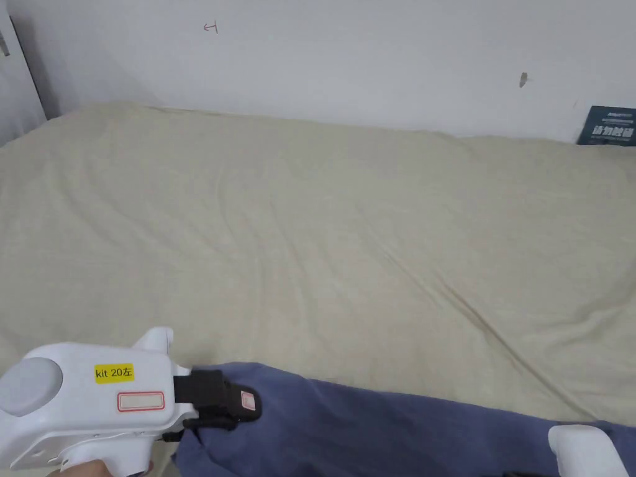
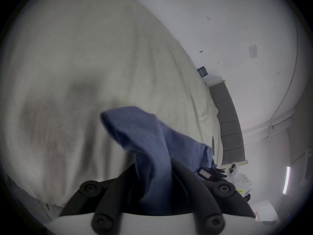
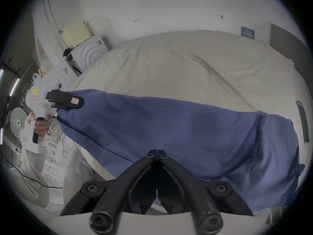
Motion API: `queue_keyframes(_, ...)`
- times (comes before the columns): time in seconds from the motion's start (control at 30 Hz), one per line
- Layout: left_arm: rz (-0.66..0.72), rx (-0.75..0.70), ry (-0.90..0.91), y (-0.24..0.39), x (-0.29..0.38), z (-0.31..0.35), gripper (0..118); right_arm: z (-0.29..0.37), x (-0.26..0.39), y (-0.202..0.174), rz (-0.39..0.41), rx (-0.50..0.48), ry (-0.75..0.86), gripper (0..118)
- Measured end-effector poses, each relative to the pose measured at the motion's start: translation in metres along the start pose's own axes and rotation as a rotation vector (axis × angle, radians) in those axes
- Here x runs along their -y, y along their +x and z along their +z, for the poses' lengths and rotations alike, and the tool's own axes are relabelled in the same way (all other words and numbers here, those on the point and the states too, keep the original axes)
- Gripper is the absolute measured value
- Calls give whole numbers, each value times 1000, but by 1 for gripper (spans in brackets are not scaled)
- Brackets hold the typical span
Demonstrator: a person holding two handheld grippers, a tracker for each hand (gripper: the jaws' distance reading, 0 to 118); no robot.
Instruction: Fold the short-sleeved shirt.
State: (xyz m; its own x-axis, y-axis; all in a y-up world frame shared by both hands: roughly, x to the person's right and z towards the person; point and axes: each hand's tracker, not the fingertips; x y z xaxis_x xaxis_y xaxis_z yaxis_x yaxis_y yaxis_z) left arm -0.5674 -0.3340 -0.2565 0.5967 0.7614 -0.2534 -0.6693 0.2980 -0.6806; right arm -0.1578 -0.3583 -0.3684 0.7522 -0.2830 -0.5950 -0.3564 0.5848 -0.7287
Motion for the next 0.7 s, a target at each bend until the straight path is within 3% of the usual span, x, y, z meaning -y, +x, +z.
queue_keyframes(0.2, -167, -110, 0, 99, 13, -30, 4, 27, 11, 39, -64, 23, 57, 0)
queue_keyframes(0.37, -219, -144, -156, 142, 25, -119, 4, 54, 22, 75, -127, 36, 111, 0)
queue_keyframes(0.47, -316, -175, -249, 163, 46, -175, 4, 67, 29, 93, -154, 51, 130, 0)
queue_keyframes(0.6, -234, -170, -324, 172, 61, -231, 4, 87, 36, 113, -275, 15, 202, 0)
queue_keyframes(0.7, -328, -216, -374, 183, 70, -248, 7, 95, 39, 116, -225, 53, 205, 0)
